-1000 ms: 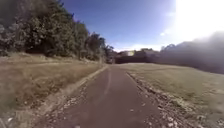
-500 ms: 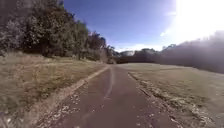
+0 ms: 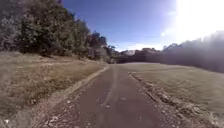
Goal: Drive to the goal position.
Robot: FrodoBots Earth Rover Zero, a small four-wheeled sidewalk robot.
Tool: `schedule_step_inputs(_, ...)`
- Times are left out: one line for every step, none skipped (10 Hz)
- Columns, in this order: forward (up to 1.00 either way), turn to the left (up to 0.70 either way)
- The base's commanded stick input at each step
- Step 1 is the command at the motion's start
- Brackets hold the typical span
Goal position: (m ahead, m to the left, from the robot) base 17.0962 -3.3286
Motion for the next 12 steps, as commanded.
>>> schedule_step_inputs(0.60,0.00)
schedule_step_inputs(0.60,0.00)
schedule_step_inputs(0.60,0.00)
schedule_step_inputs(0.60,0.00)
schedule_step_inputs(0.60,0.00)
schedule_step_inputs(0.60,0.00)
schedule_step_inputs(0.60,0.00)
schedule_step_inputs(0.60,0.00)
schedule_step_inputs(0.60,0.15)
schedule_step_inputs(0.60,0.15)
schedule_step_inputs(0.60,0.07)
schedule_step_inputs(0.60,0.03)
